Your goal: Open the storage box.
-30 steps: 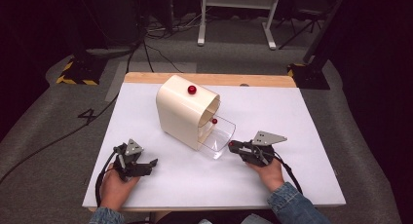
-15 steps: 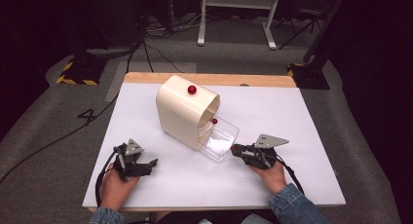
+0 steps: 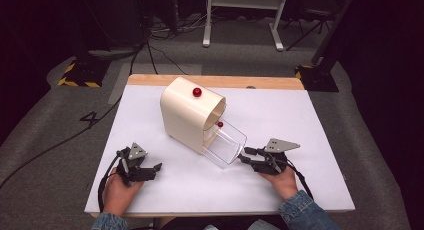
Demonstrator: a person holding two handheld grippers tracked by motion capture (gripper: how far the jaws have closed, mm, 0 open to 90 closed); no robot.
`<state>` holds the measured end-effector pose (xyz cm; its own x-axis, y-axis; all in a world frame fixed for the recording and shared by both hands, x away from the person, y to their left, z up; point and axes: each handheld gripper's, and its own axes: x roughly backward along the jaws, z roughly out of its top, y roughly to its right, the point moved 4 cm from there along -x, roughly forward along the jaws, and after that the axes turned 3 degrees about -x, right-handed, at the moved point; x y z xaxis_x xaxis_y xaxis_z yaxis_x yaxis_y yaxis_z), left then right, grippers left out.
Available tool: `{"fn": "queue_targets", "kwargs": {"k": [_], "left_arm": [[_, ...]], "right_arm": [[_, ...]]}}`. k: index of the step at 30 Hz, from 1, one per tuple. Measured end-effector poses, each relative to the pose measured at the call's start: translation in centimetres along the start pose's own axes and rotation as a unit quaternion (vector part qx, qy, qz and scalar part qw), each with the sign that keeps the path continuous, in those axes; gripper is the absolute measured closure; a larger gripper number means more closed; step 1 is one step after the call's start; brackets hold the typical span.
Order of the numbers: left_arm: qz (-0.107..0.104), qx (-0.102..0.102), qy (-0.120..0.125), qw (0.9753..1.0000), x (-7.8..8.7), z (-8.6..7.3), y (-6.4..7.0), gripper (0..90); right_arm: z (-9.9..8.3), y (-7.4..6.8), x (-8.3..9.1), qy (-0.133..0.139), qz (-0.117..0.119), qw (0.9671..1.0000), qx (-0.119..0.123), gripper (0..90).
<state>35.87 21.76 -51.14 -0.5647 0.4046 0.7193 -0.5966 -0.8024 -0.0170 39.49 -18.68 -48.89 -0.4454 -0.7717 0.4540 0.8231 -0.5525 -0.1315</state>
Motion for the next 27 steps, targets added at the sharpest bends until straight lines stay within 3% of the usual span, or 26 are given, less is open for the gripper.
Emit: {"fn": "queue_targets", "kwargs": {"k": [6, 15, 18, 27], "left_arm": [[0.000, 0.000, 0.002, 1.0000, 0.0, 0.0, 0.0, 25.0], [0.000, 0.000, 0.002, 1.0000, 0.0, 0.0, 0.0, 25.1], [0.001, -0.001, 0.002, 1.0000, 0.0, 0.0, 0.0, 25.0], [0.000, 0.000, 0.003, 1.0000, 0.0, 0.0, 0.0, 25.1]], "right_arm": [[1.3, -0.1, 0.9, 0.016, -0.002, 0.9998, 0.008, 57.9], [5.1, -0.6, 1.6, 0.037, 0.000, 0.9989, 0.028, 57.4], [7.0, -1.1, 1.2, 0.042, 0.002, 0.9983, 0.040, 57.1], [9.5, -1.6, -1.1, 0.044, 0.017, 0.9974, 0.054, 57.0]]}}
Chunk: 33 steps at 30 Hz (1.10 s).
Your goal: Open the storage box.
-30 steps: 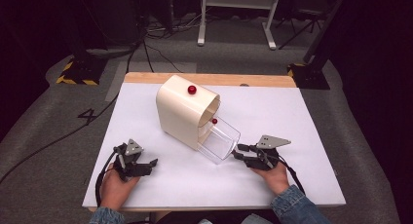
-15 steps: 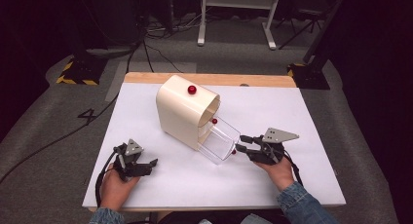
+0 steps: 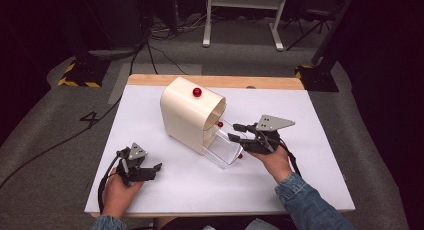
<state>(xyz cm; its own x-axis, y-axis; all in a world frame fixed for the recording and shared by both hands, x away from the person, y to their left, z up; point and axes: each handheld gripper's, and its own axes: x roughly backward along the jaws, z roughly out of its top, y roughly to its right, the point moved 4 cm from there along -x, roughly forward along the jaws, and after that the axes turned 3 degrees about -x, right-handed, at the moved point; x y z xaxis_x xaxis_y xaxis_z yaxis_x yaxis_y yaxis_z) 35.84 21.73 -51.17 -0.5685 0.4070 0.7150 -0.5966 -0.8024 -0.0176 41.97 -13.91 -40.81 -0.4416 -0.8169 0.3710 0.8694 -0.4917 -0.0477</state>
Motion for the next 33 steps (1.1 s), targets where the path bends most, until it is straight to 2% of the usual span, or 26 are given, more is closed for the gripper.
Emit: {"fn": "queue_targets", "kwargs": {"k": [5, 11, 18, 19, 27, 33], "left_arm": [[0.001, -0.001, 0.000, 1.0000, 0.0, 0.0, 0.0, 25.1], [0.002, -0.002, 0.000, 1.0000, 0.0, 0.0, 0.0, 25.1], [0.002, -0.002, 0.000, 1.0000, 0.0, 0.0, 0.0, 25.1], [0.001, -0.001, 0.000, 1.0000, 0.0, 0.0, 0.0, 25.1], [0.001, -0.001, 0.000, 1.0000, 0.0, 0.0, 0.0, 25.1], [0.001, -0.002, 0.000, 1.0000, 0.0, 0.0, 0.0, 25.1]], "right_arm": [[0.5, 0.3, -1.1, 0.000, 0.010, 0.9999, -0.013, 57.8], [0.9, 0.4, -2.4, 0.002, 0.017, 0.9998, -0.006, 62.4], [1.0, 0.6, -3.2, 0.008, 0.010, 0.9999, -0.005, 67.7], [1.0, 0.6, -3.4, 0.007, 0.008, 0.9999, -0.006, 71.6], [0.9, 0.5, -3.3, 0.014, 0.004, 0.9999, -0.001, 74.1], [0.8, 0.5, -2.5, 0.017, 0.003, 0.9998, -0.004, 74.2]]}}
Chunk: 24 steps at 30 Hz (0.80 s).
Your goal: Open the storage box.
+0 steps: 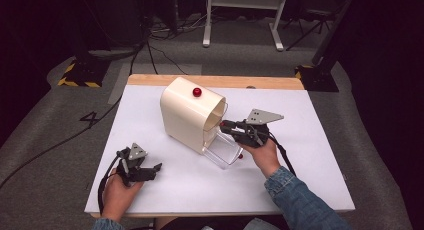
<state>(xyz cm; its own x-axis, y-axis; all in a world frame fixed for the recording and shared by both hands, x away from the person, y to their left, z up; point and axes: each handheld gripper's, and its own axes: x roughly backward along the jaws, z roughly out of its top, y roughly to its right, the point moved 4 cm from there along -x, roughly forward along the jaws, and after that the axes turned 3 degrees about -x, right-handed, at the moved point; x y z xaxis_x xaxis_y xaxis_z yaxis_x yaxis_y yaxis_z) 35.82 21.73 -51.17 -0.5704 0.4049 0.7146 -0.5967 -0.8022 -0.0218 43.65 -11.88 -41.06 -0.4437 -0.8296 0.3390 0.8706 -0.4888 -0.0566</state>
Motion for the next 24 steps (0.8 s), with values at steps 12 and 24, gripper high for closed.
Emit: {"fn": "queue_targets", "kwargs": {"k": [12, 24], "left_arm": [[0.000, 0.000, 0.000, 1.0000, 0.0, 0.0, 0.0, 25.1], [0.000, 0.000, 0.000, 1.0000, 0.0, 0.0, 0.0, 25.1]], "right_arm": [[-0.5, -0.3, 3.2, 0.004, -0.001, 1.0000, -0.001, 74.3], [-1.5, -0.5, 5.5, 0.003, -0.001, 1.0000, -0.005, 74.2]]}}
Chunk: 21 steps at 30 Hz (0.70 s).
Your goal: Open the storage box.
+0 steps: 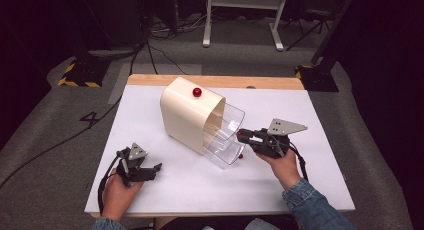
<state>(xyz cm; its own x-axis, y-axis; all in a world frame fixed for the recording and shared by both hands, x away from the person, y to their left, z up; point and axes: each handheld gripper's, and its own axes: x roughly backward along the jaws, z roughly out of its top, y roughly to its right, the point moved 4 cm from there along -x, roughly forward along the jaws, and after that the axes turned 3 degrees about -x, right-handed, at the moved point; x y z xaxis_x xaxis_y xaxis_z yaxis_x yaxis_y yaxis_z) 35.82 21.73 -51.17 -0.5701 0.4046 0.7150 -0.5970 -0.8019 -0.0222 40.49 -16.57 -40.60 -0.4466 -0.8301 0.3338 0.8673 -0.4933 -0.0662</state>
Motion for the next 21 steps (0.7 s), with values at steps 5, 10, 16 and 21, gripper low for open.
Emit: {"fn": "queue_targets", "kwargs": {"k": [5, 10, 16, 21], "left_arm": [[0.000, 0.000, 0.000, 1.0000, 0.0, 0.0, 0.0, 25.1], [0.000, 0.000, 0.000, 1.0000, 0.0, 0.0, 0.0, 25.1], [0.000, 0.000, 0.000, 1.0000, 0.0, 0.0, 0.0, 25.1], [0.000, 0.000, 0.000, 1.0000, 0.0, 0.0, 0.0, 25.1]], "right_arm": [[-0.4, 0.1, 0.2, -0.006, -0.002, 1.0000, -0.002, 74.1], [-0.8, 0.2, 0.1, -0.012, -0.012, 0.9999, 0.001, 66.2], [-1.1, 0.3, -0.1, -0.021, -0.018, 0.9996, -0.005, 54.3], [-1.5, 0.2, 0.0, -0.022, -0.019, 0.9996, -0.007, 51.9]]}}
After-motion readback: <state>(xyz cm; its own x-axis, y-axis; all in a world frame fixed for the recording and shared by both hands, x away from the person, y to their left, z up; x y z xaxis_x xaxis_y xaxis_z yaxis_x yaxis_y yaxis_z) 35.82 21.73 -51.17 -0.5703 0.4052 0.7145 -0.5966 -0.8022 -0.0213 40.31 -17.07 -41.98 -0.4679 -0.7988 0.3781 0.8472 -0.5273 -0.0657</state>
